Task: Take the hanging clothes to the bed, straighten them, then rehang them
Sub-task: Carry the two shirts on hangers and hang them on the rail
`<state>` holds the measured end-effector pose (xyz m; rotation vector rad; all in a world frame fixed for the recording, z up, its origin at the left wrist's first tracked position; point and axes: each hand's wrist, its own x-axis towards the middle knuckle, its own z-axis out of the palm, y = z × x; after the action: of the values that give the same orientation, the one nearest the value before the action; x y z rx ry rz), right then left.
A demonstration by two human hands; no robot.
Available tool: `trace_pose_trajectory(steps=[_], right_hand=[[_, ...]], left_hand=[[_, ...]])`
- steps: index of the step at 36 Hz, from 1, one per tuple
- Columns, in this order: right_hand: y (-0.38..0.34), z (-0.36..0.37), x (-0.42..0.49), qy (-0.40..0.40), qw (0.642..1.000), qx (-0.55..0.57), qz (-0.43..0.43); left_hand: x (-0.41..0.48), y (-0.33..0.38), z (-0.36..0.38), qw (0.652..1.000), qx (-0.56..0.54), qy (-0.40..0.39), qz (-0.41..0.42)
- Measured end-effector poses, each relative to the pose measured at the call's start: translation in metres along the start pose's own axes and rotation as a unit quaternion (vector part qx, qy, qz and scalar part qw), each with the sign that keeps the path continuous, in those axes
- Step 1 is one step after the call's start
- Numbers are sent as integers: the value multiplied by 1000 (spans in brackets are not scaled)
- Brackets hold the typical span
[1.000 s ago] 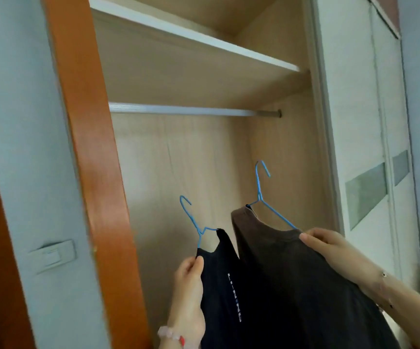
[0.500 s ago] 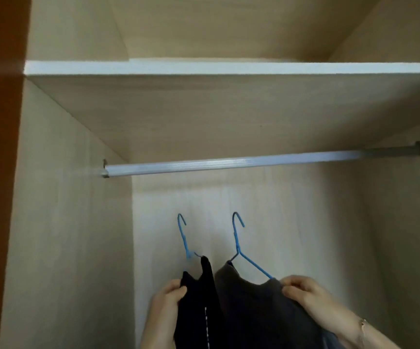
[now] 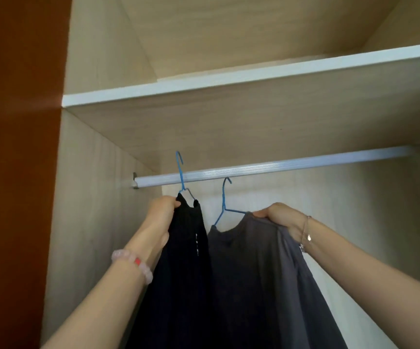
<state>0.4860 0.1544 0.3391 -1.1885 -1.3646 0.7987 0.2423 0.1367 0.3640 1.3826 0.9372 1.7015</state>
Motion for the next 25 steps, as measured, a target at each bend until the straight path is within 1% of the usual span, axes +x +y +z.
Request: trace_pose_trajectory(steps=[3,6,9,13,18,22,25], right_hand=[[-20,-1,6,12,1000,16,-13],[-37,1,7,8,999,34,-32],[-44,5,3,3,998,23,-54],[-34,6,-11,-13,997,7,-79],[-6,5,-33,-32,996,-8,-79],[6,10,-46,-39,995,-32,-88],[7,11,-50,-18,993,-54,-107]], left_hand=[[18,12,0,1000,18,16,9],[30,20,-1,998,47,35,25],[39,21,-5,996,71,52,27],[41,11,-15,993,99,67,9],[40,-15,-30,990,114,73,-25],[37,-19,-33,988,138,74,-17],[26,-17,-33,986,152,67,0]])
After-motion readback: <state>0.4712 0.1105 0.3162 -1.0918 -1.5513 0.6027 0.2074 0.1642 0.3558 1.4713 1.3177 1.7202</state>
